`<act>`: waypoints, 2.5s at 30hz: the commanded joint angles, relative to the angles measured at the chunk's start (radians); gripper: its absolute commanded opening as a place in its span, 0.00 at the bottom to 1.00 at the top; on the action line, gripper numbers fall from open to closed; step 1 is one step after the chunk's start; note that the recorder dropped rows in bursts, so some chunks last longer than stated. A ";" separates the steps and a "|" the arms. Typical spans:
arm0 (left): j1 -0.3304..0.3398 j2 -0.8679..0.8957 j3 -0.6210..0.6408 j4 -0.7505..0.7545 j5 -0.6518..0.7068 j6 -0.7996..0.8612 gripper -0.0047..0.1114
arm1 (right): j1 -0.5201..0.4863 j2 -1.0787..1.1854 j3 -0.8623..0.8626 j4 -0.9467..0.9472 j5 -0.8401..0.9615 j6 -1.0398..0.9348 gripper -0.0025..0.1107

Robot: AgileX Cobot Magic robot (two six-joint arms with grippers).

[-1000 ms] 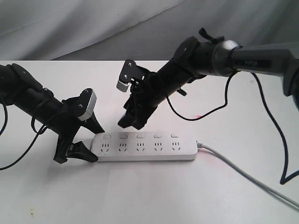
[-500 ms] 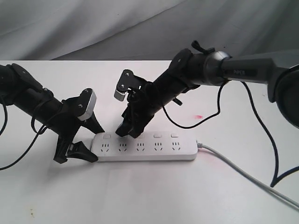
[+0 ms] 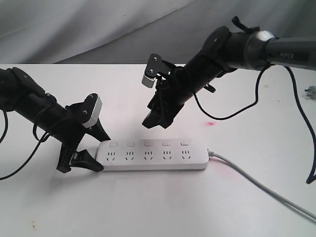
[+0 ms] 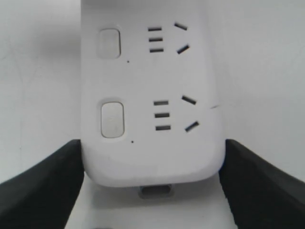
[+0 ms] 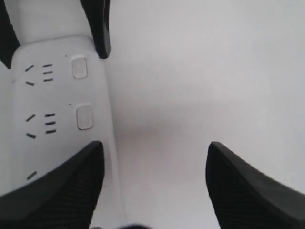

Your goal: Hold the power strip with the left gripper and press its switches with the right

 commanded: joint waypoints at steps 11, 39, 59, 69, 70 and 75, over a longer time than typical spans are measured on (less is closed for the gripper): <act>-0.001 0.003 0.000 0.023 -0.034 0.002 0.49 | 0.002 0.000 0.080 0.113 -0.023 -0.083 0.53; -0.001 0.003 0.000 0.023 -0.034 0.002 0.49 | 0.011 0.073 0.080 0.067 -0.062 -0.081 0.53; -0.001 0.003 0.000 0.023 -0.034 0.002 0.49 | 0.009 0.081 0.080 0.016 -0.051 -0.024 0.53; -0.001 0.003 0.000 0.023 -0.034 0.002 0.49 | 0.008 -0.045 0.080 -0.099 -0.068 0.018 0.53; -0.001 0.003 0.000 0.023 -0.034 0.002 0.49 | 0.006 -0.045 0.080 -0.121 -0.059 0.038 0.53; -0.001 0.003 0.000 0.023 -0.034 0.002 0.49 | -0.028 -0.045 0.080 -0.123 -0.013 0.067 0.53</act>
